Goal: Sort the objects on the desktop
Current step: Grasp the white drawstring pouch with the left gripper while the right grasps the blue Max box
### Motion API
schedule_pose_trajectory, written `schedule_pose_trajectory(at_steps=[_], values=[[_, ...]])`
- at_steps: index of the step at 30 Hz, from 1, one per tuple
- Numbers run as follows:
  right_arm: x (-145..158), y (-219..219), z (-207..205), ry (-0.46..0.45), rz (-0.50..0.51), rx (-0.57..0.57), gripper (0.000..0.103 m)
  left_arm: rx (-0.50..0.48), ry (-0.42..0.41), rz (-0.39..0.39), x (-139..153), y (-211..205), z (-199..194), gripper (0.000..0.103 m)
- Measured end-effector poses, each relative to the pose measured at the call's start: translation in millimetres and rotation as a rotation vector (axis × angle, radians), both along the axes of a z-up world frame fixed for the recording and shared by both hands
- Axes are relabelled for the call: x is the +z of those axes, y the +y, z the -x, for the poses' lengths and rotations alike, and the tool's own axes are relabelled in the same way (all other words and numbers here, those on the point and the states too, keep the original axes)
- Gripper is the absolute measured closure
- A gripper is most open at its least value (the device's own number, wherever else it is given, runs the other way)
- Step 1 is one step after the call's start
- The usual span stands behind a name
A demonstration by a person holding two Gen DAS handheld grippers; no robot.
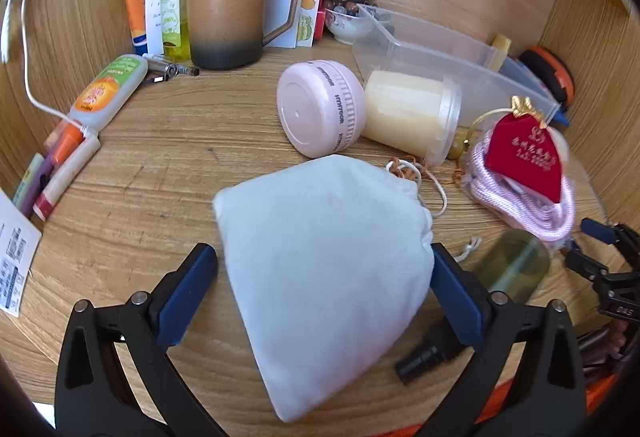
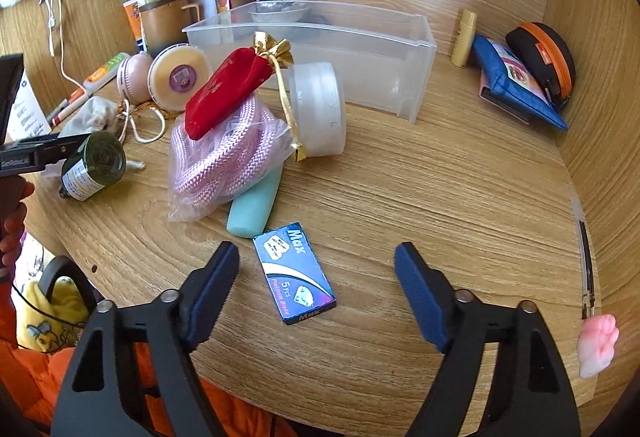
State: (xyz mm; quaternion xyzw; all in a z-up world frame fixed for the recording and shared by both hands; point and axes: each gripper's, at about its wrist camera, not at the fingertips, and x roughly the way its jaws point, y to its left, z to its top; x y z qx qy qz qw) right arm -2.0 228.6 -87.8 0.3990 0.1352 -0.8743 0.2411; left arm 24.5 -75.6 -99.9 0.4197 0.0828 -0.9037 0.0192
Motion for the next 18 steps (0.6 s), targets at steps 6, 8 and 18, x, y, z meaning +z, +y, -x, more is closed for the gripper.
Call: schedule_pose_trajectory(at_steps=[6, 8, 18], values=[[-3, -2, -2, 0.015, -0.008, 0.017, 0.038, 0.033, 0.001, 0.041, -2, 6, 13, 0.000], [-3, -2, -2, 0.010, 0.004, 0.028, 0.045, 0.046, 0.006, 0.044, -2, 6, 17, 0.000], [-2, -1, 1, -0.006, 0.035, 0.060, 0.075, 0.077, 0.048, 0.025, 1, 6, 22, 0.016]])
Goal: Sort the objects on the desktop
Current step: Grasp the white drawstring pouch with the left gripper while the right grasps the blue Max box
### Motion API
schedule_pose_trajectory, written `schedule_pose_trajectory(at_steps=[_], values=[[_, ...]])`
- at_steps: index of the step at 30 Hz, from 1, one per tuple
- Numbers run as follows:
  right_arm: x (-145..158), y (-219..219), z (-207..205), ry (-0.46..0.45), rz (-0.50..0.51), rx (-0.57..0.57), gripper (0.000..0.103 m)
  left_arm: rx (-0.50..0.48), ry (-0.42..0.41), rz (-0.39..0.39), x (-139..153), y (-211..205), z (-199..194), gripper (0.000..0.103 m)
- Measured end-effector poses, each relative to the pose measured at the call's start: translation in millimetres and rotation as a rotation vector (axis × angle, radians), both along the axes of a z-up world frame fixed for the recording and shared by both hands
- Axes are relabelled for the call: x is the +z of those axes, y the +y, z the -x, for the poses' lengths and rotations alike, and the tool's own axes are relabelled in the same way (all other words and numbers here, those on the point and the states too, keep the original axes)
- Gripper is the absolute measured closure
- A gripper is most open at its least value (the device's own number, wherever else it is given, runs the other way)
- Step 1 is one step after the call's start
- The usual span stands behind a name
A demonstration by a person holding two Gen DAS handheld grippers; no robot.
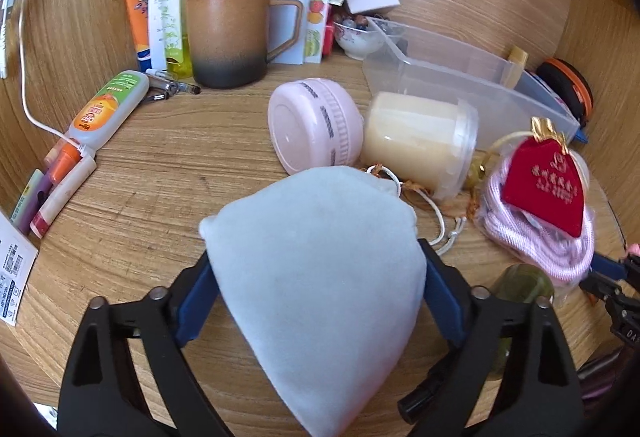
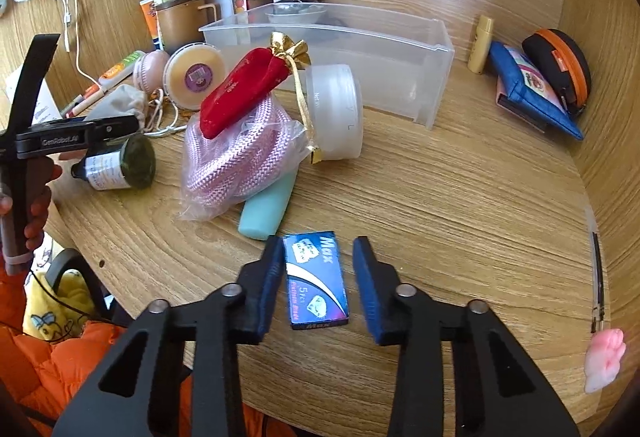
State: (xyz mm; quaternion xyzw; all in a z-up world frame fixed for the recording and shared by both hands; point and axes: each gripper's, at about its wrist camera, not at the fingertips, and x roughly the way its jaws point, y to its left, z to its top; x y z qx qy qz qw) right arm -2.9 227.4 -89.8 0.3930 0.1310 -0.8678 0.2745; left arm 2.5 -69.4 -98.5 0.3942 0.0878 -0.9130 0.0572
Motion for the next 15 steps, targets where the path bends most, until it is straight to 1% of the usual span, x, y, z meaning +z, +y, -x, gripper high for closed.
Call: schedule_pose_trajectory(at_steps=[1, 5, 6, 7, 10, 15], values=[[0, 0, 0, 0.001, -0.003, 0.001, 0.078, 0.002, 0.002, 0.002, 0, 0, 1, 0.018], [0, 3, 2, -0.005, 0.001, -0.013, 0.078, 0.026, 0.024, 0.007, 2, -1, 1, 0.026], [1, 5, 3, -0.003, -0.001, -0.025, 0.078, 0.027, 0.031, 0.011, 3, 0, 0, 0.030], [1, 6, 4, -0.005, 0.002, -0.034, 0.078, 0.026, 0.033, 0.016, 5, 0, 0, 0.032], [5, 14, 9, -0.005, 0.022, -0.066, 0.078, 0.032, 0.044, 0.028, 8, 0, -1, 0.036], [19, 23, 15, 0.029, 0.052, -0.104, 0.078, 0.039, 0.055, 0.036, 13, 0, -6, 0.039]])
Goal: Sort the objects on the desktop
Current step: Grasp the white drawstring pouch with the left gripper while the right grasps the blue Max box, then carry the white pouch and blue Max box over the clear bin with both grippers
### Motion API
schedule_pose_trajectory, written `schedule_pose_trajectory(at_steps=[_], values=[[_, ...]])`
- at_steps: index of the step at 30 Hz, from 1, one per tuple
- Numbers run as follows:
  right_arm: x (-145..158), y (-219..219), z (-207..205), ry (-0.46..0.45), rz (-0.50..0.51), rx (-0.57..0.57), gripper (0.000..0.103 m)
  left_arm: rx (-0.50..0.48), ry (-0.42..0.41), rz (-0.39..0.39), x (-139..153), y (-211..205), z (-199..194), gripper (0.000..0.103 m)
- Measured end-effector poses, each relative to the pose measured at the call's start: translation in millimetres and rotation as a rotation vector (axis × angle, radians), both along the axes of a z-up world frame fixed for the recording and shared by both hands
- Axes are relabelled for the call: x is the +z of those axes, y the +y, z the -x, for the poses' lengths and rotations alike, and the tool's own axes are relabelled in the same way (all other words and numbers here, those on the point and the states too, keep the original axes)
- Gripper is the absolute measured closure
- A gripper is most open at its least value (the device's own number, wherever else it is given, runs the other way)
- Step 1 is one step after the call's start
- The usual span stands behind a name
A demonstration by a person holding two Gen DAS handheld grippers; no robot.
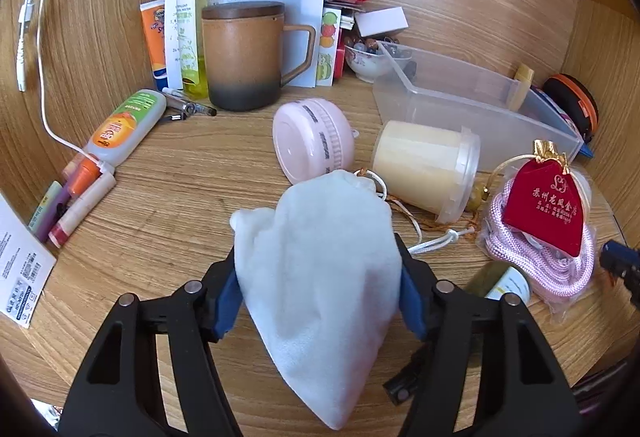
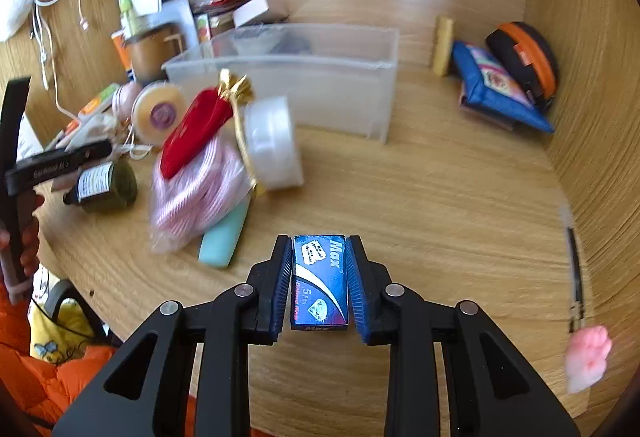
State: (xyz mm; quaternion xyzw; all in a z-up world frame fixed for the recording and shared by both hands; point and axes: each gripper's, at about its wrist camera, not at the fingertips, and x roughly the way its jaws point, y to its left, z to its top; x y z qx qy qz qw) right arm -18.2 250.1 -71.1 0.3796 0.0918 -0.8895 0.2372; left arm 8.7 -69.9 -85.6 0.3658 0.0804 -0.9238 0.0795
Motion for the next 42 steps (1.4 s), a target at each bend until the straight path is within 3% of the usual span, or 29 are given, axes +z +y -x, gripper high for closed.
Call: schedule_pose_trajectory(at_steps=[15, 24, 32, 42], values=[[53, 11, 27, 0.132, 0.052, -0.053, 0.078, -0.016, 0.117, -0.004, 50, -4, -15, 0.039], [78, 1, 44, 0.185, 0.060, -0.035, 0.078, -0.091, 0.194, -0.001, 86, 6, -5, 0.039], [95, -10, 62, 0.209, 0.083, -0.013, 0.078, -0.196, 0.232, -0.007, 112, 24, 17, 0.039], [111, -27, 94, 0.219, 0.102, 0.019, 0.078, -0.317, 0.195, 0.009, 131, 38, 66, 0.039]])
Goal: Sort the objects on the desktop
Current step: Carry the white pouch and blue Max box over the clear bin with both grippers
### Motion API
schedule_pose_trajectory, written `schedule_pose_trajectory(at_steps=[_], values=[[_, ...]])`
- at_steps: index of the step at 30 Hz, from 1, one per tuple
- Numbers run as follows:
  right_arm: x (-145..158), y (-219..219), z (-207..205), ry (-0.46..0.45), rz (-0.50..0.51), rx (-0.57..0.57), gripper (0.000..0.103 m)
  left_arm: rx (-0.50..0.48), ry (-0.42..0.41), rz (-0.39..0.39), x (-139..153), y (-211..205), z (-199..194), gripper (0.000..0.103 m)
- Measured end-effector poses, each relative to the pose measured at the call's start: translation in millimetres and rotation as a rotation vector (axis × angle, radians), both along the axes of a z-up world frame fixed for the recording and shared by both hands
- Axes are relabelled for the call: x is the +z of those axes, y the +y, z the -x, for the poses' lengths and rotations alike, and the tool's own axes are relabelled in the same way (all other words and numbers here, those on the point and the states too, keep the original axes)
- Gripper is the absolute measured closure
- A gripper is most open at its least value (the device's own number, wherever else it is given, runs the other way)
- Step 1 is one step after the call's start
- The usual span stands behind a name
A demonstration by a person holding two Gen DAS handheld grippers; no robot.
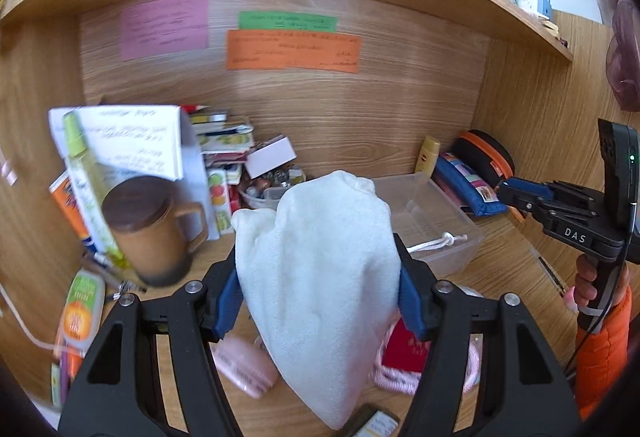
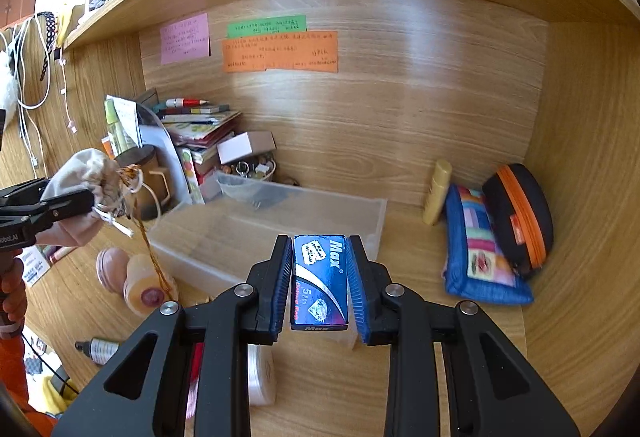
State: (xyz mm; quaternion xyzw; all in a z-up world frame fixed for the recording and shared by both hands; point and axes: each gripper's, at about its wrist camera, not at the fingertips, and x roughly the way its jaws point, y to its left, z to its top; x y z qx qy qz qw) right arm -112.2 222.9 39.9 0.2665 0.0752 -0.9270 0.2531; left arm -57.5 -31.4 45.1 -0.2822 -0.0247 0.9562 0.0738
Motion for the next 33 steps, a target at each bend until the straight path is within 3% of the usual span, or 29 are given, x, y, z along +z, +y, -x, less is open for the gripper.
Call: schedule_pose_trajectory(at_steps=[18, 33], values=[[-7, -26, 63, -0.062, -0.048, 0.023, 0.078, -0.122, -0.140, 0.031, -19, 21, 85, 0.039], [-56, -71, 107, -0.207, -0.169, 0.097, 0.078, -0.192, -0.376, 0.045, -70, 31, 151, 0.039]])
